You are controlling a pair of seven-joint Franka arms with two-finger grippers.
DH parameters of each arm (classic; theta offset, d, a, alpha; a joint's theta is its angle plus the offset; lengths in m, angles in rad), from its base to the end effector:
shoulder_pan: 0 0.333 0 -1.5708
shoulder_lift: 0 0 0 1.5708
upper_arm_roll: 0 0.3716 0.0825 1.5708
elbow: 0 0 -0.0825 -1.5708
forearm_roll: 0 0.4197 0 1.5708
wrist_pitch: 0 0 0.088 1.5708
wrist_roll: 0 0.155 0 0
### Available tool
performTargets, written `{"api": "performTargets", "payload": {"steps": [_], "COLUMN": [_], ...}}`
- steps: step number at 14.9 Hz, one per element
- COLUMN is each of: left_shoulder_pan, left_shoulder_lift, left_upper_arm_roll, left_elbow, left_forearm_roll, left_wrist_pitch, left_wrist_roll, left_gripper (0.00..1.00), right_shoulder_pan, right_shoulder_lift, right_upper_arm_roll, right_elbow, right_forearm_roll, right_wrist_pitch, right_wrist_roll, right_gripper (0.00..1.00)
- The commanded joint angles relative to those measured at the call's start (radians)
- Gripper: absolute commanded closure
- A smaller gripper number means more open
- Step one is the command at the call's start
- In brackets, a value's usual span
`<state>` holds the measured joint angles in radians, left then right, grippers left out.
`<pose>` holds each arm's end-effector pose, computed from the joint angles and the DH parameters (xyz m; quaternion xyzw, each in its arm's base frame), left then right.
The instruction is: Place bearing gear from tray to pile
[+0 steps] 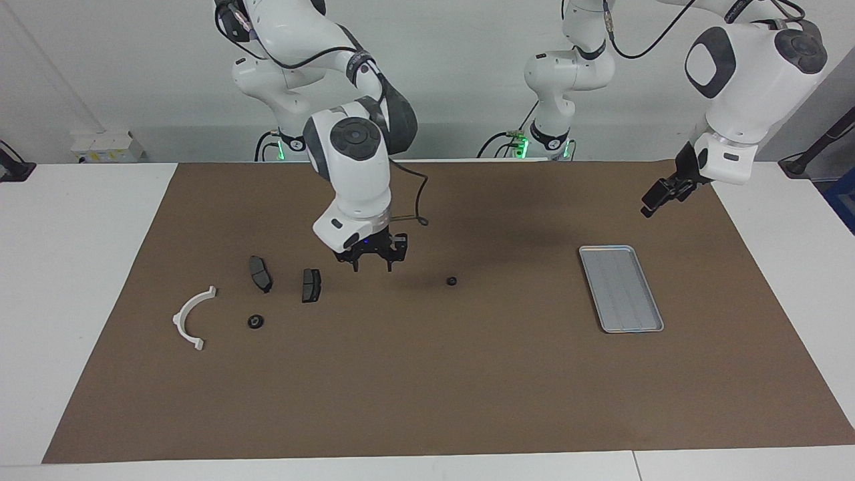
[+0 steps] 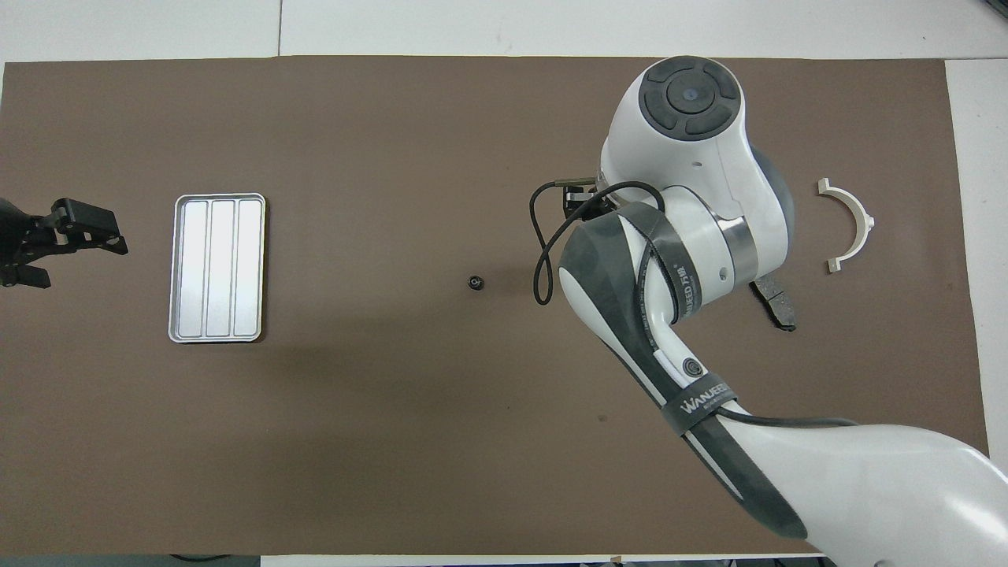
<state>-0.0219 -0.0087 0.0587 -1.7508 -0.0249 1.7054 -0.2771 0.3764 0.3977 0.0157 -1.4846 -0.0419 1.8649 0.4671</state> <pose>0.5889 0.0183 0.5570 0.9872 0.1581 -0.0197 0.0103 0.6772 0.2728 0.4371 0.9993 -0.0318 -0.0008 0.0190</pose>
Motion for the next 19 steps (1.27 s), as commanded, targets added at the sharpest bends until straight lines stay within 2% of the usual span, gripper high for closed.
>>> {"api": "performTargets", "payload": {"steps": [1, 4, 8, 12, 19], "left_shoulder_pan": [0.010, 0.028, 0.030, 0.028, 0.027], "left_shoulder_lift": [-0.008, 0.015, 0.050, 0.070, 0.069], "left_upper_arm_roll": [-0.005, -0.005, -0.007, -0.005, -0.014], "left_elbow": [-0.012, 0.011, 0.053, 0.054, 0.057], "left_forearm_roll": [0.002, 0.019, 0.032, 0.031, 0.031], "left_wrist_pitch": [0.025, 0.026, 0.022, 0.031, 0.039], "left_wrist_roll": [0.085, 0.194, 0.226, 0.248, 0.260], "left_gripper": [0.00, 0.00, 0.00, 0.00, 0.00], "right_shoulder_pan": [0.009, 0.084, 0.139, 0.240, 0.263], "right_shoulder_lift": [0.016, 0.021, 0.026, 0.099, 0.181], "right_upper_arm_roll": [0.009, 0.012, 0.012, 0.012, 0.018], "right_elbow": [0.027, 0.009, 0.009, 0.009, 0.007], "right_forearm_roll": [0.011, 0.011, 0.033, 0.051, 0.054], "right_wrist_pitch": [0.002, 0.085, 0.135, 0.224, 0.287], "right_wrist_roll": [0.022, 0.168, 0.220, 0.237, 0.234], "right_gripper": [0.28, 0.28, 0.28, 0.28, 0.30]}}
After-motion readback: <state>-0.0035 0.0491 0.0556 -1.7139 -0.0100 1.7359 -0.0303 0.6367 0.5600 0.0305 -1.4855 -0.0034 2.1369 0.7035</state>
